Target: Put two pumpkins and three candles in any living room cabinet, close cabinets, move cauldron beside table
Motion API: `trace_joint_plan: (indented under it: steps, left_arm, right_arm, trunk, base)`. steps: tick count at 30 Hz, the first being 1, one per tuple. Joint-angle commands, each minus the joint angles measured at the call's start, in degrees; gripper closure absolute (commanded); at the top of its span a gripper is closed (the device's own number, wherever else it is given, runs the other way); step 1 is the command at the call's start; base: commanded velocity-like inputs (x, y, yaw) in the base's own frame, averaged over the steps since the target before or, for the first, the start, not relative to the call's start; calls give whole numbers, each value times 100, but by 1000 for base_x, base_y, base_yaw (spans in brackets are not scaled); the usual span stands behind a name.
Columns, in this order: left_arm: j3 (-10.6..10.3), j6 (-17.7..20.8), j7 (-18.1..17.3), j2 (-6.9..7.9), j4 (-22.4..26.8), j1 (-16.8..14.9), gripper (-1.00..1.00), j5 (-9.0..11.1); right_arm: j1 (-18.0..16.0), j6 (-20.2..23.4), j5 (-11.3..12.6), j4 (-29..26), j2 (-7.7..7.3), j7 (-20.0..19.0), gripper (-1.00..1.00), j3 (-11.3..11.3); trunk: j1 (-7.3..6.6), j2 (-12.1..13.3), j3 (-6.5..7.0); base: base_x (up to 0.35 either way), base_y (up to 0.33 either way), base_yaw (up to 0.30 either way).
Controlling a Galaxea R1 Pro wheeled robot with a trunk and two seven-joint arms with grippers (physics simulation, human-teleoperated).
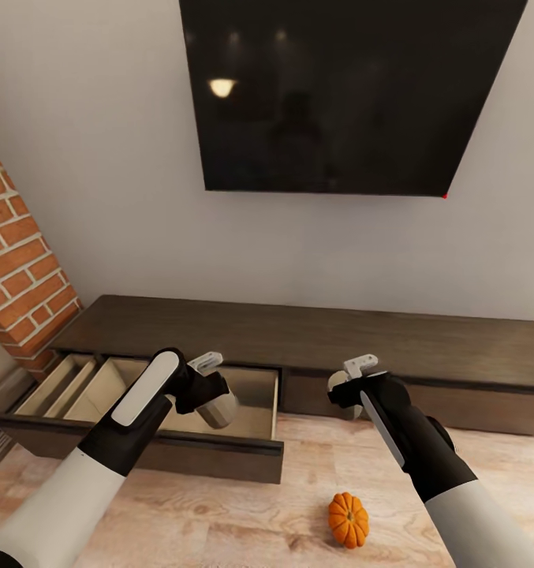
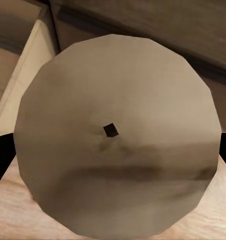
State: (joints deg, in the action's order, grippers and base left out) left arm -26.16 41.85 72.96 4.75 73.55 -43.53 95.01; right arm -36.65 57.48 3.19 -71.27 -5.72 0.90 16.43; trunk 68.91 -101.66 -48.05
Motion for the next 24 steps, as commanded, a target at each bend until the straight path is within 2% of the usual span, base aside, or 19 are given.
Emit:
trace_joint_plan:
  steps: [1,7,24]
  left_arm:
    - [-1,-4,-4,0,-3,1,100,2]
    - [5,-18,-14,0,-7,3,100,7]
    - [5,-19,-27,0,-7,3,100,18]
  right_arm:
    - [0,0,-5,3,1,-2,100,-2]
    - [0,0,-3,2,1,-2,100,0]
    - [0,4,-3,8,1,-2,100,0]
  trunk:
    - [0,0,-6]
    - [0,0,-32]
    - [0,0,-34]
  base:
    - [0,0,234]
    - [64,53,182]
    - [218,226,5]
